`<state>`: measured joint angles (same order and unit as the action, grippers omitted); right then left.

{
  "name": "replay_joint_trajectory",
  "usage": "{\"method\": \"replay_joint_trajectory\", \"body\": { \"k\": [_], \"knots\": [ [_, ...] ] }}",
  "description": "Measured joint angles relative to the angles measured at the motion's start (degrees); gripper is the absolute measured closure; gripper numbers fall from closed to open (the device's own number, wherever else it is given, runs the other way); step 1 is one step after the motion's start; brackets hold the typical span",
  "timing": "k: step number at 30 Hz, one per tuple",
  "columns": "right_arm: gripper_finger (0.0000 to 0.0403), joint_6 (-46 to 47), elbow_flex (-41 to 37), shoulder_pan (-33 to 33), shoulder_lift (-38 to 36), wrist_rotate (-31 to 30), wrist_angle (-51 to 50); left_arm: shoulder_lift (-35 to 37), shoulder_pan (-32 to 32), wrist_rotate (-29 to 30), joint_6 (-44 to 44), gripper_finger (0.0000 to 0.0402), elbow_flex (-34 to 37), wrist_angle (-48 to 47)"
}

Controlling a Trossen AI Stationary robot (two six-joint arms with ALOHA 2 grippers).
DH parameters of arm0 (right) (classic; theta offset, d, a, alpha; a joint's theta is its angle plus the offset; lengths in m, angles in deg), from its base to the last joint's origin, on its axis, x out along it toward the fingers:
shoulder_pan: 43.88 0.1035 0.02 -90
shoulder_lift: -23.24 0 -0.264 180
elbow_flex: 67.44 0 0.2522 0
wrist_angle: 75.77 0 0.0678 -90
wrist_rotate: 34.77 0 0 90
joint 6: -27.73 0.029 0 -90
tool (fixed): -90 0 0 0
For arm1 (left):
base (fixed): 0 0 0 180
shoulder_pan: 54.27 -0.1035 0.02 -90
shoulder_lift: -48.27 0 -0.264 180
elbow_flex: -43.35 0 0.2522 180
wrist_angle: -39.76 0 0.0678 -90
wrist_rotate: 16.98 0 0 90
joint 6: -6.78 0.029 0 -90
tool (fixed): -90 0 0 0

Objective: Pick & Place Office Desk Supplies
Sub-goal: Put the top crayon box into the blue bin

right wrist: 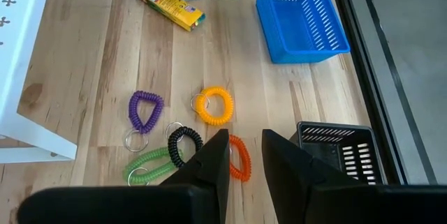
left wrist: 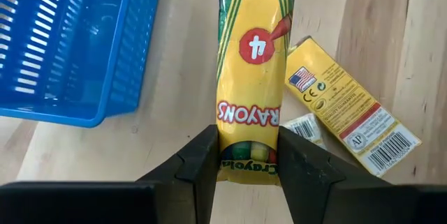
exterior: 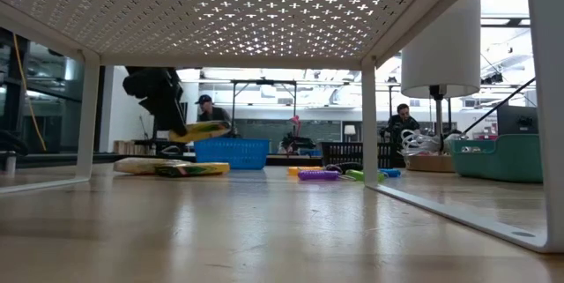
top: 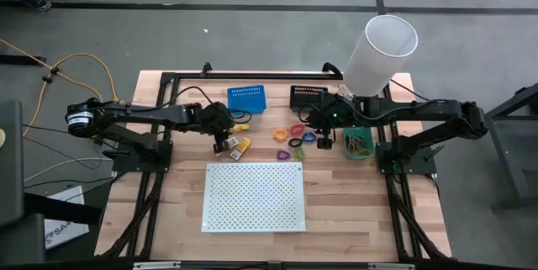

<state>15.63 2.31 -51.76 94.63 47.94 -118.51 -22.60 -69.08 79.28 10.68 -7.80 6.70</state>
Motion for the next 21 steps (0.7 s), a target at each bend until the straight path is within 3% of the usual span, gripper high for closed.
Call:
{"method": "replay_joint_trajectory", "body": {
  "k": [11,21],
  "knots": [
    [0.0328,0.0,0.0,0.0,0.0,0.0,0.1,0.0,-2.3,0.0,1.3,0.0275,-0.4,2.1],
    [0.0328,0.0,0.0,0.0,0.0,0.0,0.1,0.0,-6.5,0.0,7.1,0.0275,-6.6,0.9]
  ]
}}
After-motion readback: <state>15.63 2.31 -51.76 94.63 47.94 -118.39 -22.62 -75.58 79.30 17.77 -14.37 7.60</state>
